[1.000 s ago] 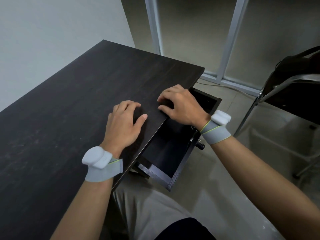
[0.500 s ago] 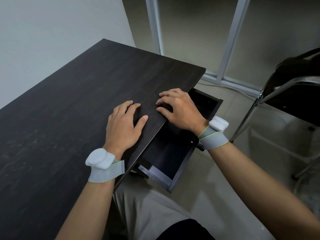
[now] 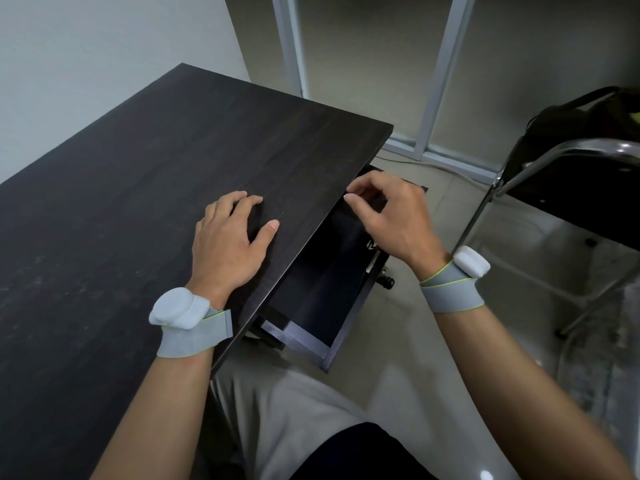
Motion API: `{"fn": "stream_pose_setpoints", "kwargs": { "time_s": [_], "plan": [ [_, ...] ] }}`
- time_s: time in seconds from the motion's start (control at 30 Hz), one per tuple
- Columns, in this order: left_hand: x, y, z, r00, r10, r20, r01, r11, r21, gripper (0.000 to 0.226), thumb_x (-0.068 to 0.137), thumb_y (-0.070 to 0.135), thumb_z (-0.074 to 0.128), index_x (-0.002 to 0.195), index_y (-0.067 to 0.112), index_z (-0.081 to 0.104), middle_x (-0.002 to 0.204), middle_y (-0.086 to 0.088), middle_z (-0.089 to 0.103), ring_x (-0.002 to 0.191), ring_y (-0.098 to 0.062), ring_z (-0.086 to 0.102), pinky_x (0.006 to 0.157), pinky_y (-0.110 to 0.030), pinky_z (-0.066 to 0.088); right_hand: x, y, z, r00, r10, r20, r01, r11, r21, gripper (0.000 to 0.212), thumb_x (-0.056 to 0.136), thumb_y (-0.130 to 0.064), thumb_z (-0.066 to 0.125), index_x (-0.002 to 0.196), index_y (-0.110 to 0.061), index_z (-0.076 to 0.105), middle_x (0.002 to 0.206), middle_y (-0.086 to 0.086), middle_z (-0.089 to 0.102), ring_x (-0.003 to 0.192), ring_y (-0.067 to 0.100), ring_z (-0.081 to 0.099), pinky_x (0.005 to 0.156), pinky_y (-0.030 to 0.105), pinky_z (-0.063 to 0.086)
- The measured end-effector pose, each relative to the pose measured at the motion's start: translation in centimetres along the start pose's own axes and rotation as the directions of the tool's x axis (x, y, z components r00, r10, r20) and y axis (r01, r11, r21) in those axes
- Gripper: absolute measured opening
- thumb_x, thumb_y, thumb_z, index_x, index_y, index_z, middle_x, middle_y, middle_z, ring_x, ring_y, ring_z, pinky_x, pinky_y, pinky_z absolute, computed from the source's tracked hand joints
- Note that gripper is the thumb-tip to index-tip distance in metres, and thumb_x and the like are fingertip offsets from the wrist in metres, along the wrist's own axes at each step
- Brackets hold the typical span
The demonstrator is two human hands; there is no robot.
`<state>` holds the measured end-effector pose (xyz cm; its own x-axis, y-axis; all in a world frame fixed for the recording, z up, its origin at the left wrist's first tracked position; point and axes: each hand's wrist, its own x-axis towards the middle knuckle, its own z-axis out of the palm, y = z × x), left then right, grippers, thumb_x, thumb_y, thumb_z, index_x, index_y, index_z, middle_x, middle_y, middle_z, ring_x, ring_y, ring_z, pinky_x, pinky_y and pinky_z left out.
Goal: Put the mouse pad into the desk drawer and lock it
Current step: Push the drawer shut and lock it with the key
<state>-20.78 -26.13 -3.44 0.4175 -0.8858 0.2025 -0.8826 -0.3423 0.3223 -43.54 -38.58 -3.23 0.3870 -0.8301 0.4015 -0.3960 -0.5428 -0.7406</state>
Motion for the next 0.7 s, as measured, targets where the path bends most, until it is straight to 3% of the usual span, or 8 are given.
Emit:
{"fn": "stream_pose_setpoints", "kwargs": {
  "time_s": [0.17,0.37,0.6,0.7],
  "plan": [
    [0.1,-0.1,0.0,1.0,-0.001,0.001,0.001,1.0,-0.006,0.051,0.095,0.056,0.053,0.138,0.028,0.056,0.147,0.001,0.049,0.137,-0.027,0.041,0.108,-0.05,0.034,-2.4,1.9,-1.5,0.984,0.124,-0.13,-0.11,0.988,0.112,0.004,0.092,-0.026,0.071,0.091,-0.023,0.073,0.082,-0.012,0.072,0.074,0.006,0.067,0.074,0.022,0.055],
    [0.1,-0.2,-0.1,1.0,-0.004,0.001,0.004,1.0,-0.023,0.051,0.094,0.055,0.055,0.137,0.029,0.056,0.146,0.001,0.049,0.136,-0.028,0.041,0.108,-0.051,0.034,-5.7,4.0,-1.5,0.924,0.298,-0.24,-0.247,0.944,0.22,0.007,0.093,-0.023,0.071,0.086,-0.023,0.071,0.072,-0.022,0.067,0.064,-0.004,0.058,0.064,0.01,0.045],
    [0.0,-0.1,-0.1,1.0,-0.004,0.001,0.004,1.0,-0.014,0.051,0.095,0.054,0.055,0.138,0.027,0.056,0.147,0.0,0.049,0.136,-0.029,0.041,0.109,-0.05,0.033,-9.5,5.5,-0.1,0.879,0.44,-0.186,-0.399,0.89,0.222,0.011,0.092,-0.019,0.07,0.081,-0.022,0.067,0.07,-0.026,0.065,0.059,-0.004,0.056,0.059,0.005,0.042],
    [-0.1,0.0,-0.1,1.0,-0.003,-0.001,0.003,1.0,-0.017,0.051,0.095,0.053,0.055,0.138,0.027,0.056,0.147,0.0,0.049,0.137,-0.029,0.041,0.109,-0.05,0.033,-10.8,5.7,0.7,0.87,0.48,-0.118,-0.444,0.864,0.238,0.01,0.091,-0.019,0.071,0.083,-0.022,0.068,0.069,-0.017,0.067,0.061,-0.003,0.058,0.061,0.007,0.045]
  ]
}}
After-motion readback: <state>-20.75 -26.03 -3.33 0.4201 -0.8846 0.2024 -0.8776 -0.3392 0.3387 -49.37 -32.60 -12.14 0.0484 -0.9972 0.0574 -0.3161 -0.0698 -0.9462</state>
